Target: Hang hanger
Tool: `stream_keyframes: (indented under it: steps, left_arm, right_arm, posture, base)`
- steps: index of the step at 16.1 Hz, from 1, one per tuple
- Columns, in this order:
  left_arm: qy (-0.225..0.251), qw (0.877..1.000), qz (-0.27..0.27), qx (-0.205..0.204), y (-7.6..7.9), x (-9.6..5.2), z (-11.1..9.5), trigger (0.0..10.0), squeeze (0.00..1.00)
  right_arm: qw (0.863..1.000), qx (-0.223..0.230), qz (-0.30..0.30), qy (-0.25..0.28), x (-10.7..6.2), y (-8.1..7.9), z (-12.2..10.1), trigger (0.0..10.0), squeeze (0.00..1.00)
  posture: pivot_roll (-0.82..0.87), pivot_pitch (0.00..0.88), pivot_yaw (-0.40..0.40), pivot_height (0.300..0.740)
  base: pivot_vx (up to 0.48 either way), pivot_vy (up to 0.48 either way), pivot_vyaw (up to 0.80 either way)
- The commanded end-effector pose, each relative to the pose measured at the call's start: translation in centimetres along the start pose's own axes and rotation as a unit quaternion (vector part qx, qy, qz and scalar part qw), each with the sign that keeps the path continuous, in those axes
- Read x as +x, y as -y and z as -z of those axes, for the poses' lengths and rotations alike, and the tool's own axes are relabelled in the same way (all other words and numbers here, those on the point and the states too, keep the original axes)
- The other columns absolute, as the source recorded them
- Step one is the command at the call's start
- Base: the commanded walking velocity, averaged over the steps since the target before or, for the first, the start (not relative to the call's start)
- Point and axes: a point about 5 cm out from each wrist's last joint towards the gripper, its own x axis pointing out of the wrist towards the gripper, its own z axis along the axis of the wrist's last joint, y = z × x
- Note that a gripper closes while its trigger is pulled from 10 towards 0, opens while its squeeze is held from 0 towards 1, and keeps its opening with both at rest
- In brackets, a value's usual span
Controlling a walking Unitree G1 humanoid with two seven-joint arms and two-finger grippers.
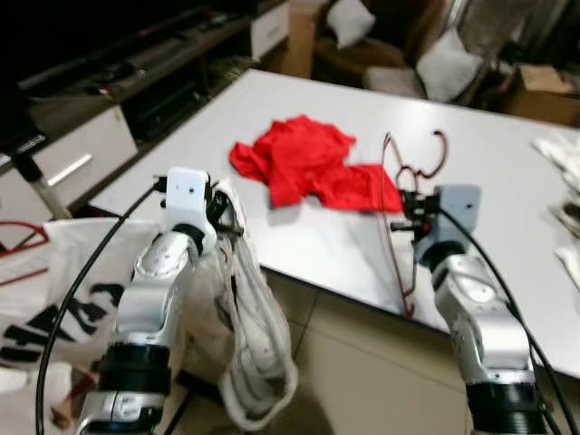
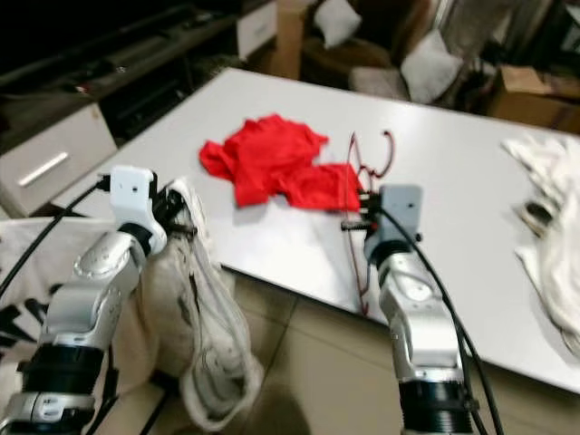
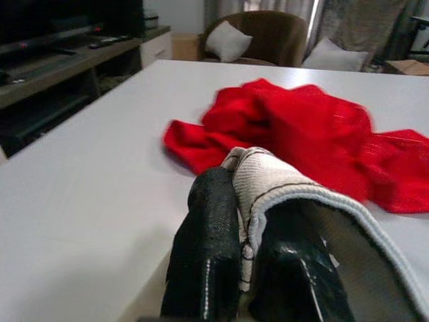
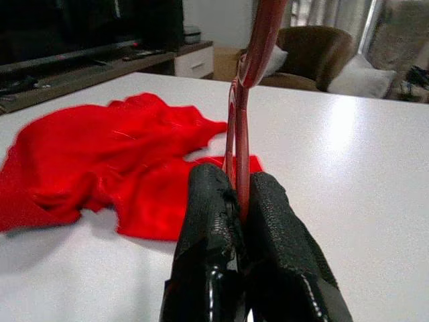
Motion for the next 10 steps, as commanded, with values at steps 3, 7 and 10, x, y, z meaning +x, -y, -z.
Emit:
stream_keyframes:
  steps: [3,7,10]
  left_arm:
    - [0.044,0.999,-0.007,0.012,-0.62,0.23,-2.3,10.0,0.0]
    - [0.045,0.999,-0.004,0.013,-0.57,0.32,-2.36,10.0,0.0]
    - [0.047,0.999,0.001,0.016,-0.39,0.47,-2.55,10.0,0.0]
  right_arm:
    - [1.0,0.011,-0.014,0.003,0.13,-0.86,-0.29,10.0,0.0]
    - [1.0,0.007,-0.01,0.009,0.11,-0.77,-0.36,10.0,0.0]
    - [1.0,0.019,-0.014,0.002,0.07,-0.86,-0.26,10.0,0.0]
  posture:
    - [-0.06,0.0,0.007,0.74]
    - [-0.06,0.0,0.012,0.74]
    - [-0.06,0.0,0.015,0.74]
  base:
    - [0.355,0.0,-0.8]
    - [0.355,0.0,-0.2]
    - [0.356,0.0,-0.53]
